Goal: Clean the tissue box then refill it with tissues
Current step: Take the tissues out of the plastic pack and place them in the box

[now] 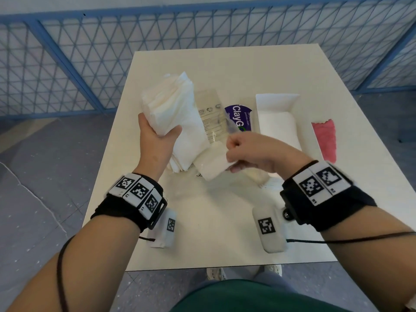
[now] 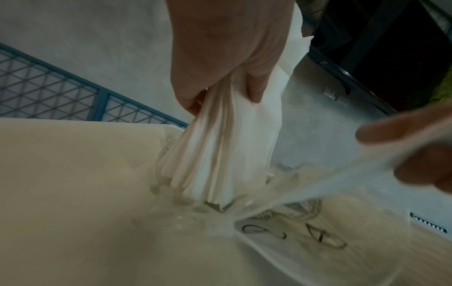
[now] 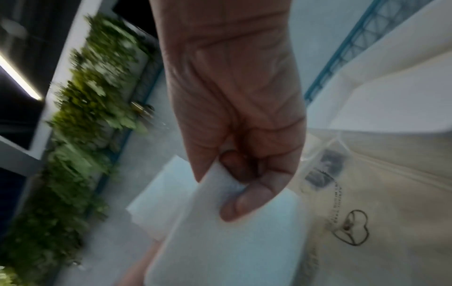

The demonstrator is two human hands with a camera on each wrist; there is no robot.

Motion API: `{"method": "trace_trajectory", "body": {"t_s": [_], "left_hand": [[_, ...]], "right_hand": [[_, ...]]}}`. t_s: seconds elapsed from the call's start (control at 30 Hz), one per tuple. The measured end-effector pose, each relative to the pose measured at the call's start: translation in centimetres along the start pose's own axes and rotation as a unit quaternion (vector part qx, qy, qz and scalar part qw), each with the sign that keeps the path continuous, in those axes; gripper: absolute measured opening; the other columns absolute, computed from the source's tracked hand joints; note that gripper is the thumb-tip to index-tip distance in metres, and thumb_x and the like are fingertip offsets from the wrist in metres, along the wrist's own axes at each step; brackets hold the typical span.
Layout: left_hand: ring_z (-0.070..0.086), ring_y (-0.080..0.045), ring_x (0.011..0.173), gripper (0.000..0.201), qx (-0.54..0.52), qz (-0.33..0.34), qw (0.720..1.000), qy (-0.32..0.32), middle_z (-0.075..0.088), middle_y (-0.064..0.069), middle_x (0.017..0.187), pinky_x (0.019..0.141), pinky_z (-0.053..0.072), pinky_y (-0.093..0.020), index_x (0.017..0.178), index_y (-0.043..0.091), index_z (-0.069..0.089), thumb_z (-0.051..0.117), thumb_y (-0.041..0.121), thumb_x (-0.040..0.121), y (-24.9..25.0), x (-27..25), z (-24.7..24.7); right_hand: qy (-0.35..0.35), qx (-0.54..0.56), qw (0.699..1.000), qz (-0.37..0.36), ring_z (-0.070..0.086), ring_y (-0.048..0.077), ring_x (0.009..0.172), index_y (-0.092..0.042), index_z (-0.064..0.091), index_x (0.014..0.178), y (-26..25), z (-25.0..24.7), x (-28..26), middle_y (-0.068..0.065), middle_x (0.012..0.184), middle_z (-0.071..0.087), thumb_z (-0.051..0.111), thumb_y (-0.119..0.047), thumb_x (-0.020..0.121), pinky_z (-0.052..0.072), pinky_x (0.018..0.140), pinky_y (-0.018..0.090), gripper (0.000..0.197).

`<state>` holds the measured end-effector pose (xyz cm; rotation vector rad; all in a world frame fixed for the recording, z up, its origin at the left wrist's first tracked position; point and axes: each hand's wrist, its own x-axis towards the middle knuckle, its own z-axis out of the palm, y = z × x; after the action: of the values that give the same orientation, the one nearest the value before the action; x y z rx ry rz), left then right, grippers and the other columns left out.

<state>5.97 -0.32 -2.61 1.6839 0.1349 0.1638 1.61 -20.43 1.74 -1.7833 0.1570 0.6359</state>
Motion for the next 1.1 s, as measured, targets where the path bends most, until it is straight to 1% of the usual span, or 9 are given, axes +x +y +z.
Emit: {"method": "trace_trajectory", "body": {"t_s": [0.23, 0.47, 0.53, 0.6, 0.7, 0.8, 0.93, 1.03, 1.1], "left_hand": [[0.058, -0.002, 0.093, 0.05, -0.085, -0.035, 0.993, 0.073, 0.054, 0.008, 0.108, 0.073, 0.051, -0.015, 0.118, 0.022, 0.032, 0.069, 0.014, 0.085, 0.9, 0.7, -0.3], [0.056, -0.009, 0.094, 0.051, -0.1, -0.108, 0.987, 0.064, 0.053, 0.008, 0.107, 0.085, 0.05, -0.036, 0.119, 0.023, 0.029, 0.067, 0.029, 0.086, 1.5, 1.1, -0.4], [0.061, -0.021, 0.103, 0.056, -0.117, -0.127, 0.985, 0.03, 0.059, -0.002, 0.115, 0.08, 0.054, -0.039, 0.126, 0.015, 0.036, 0.069, 0.03, 0.083, 1.7, 1.0, -0.5], [0.064, -0.028, 0.109, 0.063, -0.148, -0.154, 0.977, -0.016, 0.064, -0.009, 0.122, 0.072, 0.057, -0.038, 0.133, 0.009, 0.044, 0.07, 0.032, 0.08, 1.8, 0.8, -0.3], [0.065, -0.022, 0.11, 0.044, -0.179, -0.169, 0.966, -0.082, 0.067, -0.006, 0.122, 0.084, 0.057, -0.037, 0.132, 0.011, 0.054, 0.061, 0.027, 0.091, 2.2, 0.2, 0.3], [0.064, -0.018, 0.113, 0.048, -0.178, -0.174, 0.959, -0.136, 0.067, 0.0, 0.124, 0.097, 0.051, -0.04, 0.132, 0.019, 0.055, 0.059, 0.043, 0.091, 2.7, -0.6, 1.1], [0.064, -0.018, 0.113, 0.045, -0.195, -0.187, 0.951, -0.151, 0.068, -0.001, 0.122, 0.1, 0.048, -0.043, 0.131, 0.019, 0.058, 0.047, 0.045, 0.095, 3.3, -1.1, 2.2], [0.064, -0.024, 0.113, 0.05, -0.206, -0.18, 0.946, -0.171, 0.067, -0.007, 0.122, 0.098, 0.049, -0.044, 0.133, 0.013, 0.056, 0.04, 0.044, 0.097, 4.1, -1.6, 3.7], [0.064, -0.025, 0.113, 0.05, -0.202, -0.188, 0.945, -0.179, 0.067, -0.007, 0.122, 0.096, 0.05, -0.042, 0.132, 0.012, 0.056, 0.039, 0.043, 0.097, 4.5, -1.8, 4.7]], "right_hand": [[0.074, 0.052, 0.946, -0.311, 0.043, 0.004, 0.049, -0.019, 0.049, 0.071, -7.1, -0.6, -4.3, -0.014, 0.055, 0.046, 0.049, 0.006, 0.08, 0.036, 0.048, 0.013, 0.027], [0.04, 0.22, 0.857, -0.465, 0.044, 0.013, 0.065, -0.013, 0.047, 0.074, -7.3, -0.2, -5.2, -0.001, 0.07, 0.046, 0.04, 0.017, 0.081, 0.037, 0.058, 0.024, 0.032], [0.035, 0.258, 0.856, -0.446, 0.045, 0.014, 0.065, -0.014, 0.048, 0.073, -6.6, 0.0, -4.7, 0.0, 0.071, 0.047, 0.041, 0.016, 0.08, 0.039, 0.057, 0.023, 0.031], [0.086, 0.235, 0.889, -0.383, 0.047, 0.01, 0.058, -0.016, 0.052, 0.074, -5.4, 0.2, -3.9, -0.005, 0.066, 0.052, 0.046, 0.011, 0.08, 0.039, 0.053, 0.02, 0.029], [0.201, 0.097, 0.944, -0.244, 0.041, 0.003, 0.045, -0.022, 0.057, 0.075, -3.3, 0.3, -3.0, -0.013, 0.053, 0.049, 0.055, 0.001, 0.082, 0.035, 0.049, 0.017, 0.024], [0.236, 0.031, 0.959, -0.155, 0.04, 0.003, 0.046, -0.022, 0.055, 0.076, -1.6, 0.1, -3.1, -0.008, 0.061, 0.044, 0.056, -0.004, 0.083, 0.035, 0.05, 0.017, 0.02], [0.192, -0.003, 0.973, -0.126, 0.052, 0.014, 0.07, -0.023, 0.058, 0.08, -0.2, -0.7, -4.1, -0.006, 0.078, 0.056, 0.06, -0.006, 0.083, 0.046, 0.071, 0.032, 0.017], [0.062, -0.087, 0.991, -0.082, 0.053, 0.003, 0.077, -0.031, 0.058, 0.111, -0.2, -2.4, -5.8, -0.017, 0.084, 0.053, 0.067, -0.029, 0.086, 0.043, 0.073, 0.02, 0.027], [0.082, -0.092, 0.99, -0.07, 0.049, -0.003, 0.083, -0.042, 0.045, 0.129, -0.4, -4.1, -6.5, -0.017, 0.09, 0.046, 0.061, -0.048, 0.085, 0.037, 0.076, 0.017, 0.047]]}}
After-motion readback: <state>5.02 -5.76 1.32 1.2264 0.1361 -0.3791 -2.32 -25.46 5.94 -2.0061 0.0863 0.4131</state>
